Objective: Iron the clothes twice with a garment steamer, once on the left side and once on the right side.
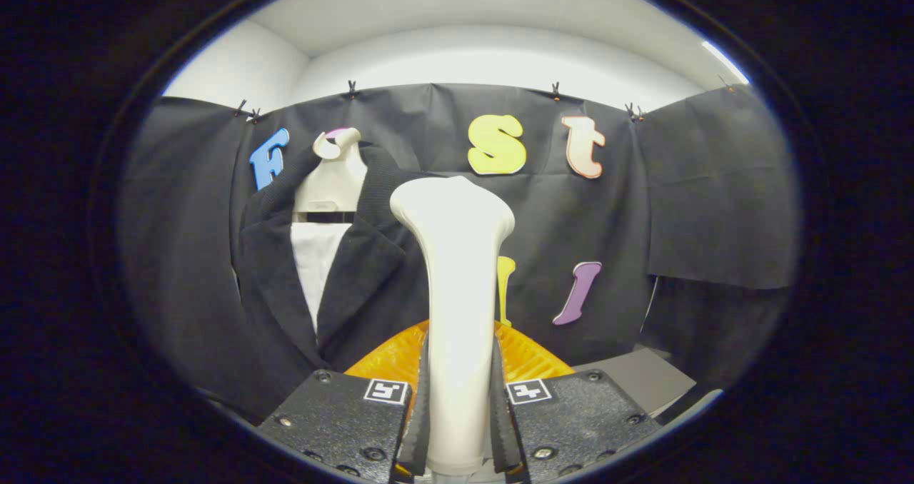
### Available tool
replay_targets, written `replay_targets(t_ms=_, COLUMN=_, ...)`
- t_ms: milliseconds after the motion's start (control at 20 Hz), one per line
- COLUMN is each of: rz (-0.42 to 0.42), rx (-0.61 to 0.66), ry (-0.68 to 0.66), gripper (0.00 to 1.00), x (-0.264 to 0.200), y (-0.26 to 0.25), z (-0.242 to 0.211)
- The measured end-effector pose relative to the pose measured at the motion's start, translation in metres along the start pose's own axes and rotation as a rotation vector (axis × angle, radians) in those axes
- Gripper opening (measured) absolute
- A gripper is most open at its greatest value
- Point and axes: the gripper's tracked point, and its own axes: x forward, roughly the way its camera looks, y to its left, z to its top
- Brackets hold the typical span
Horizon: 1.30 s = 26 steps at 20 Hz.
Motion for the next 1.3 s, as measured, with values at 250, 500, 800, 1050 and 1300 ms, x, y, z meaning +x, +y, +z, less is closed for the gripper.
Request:
replay_targets(t_ms=250, rz=0.026, rx=-0.026, ry=-0.005, gripper=0.37, x=0.02, y=0.041, z=0.015)
replay_targets(t_ms=500, rz=0.024, rx=-0.045, ry=0.02, gripper=0.37, x=0.036, y=0.061, z=0.007)
replay_targets(t_ms=800, rz=0.005, rx=-0.031, ry=0.048, gripper=0.37, x=0.038, y=0.056, z=-0.014)
replay_targets(t_ms=1050, rz=0.004, rx=-0.017, ry=0.08, gripper=0.37, x=0.028, y=0.053, z=-0.042)
replay_targets(t_ms=1300, rz=0.004, rx=-0.007, ry=0.103, gripper=0.37, x=0.019, y=0.054, z=-0.072)
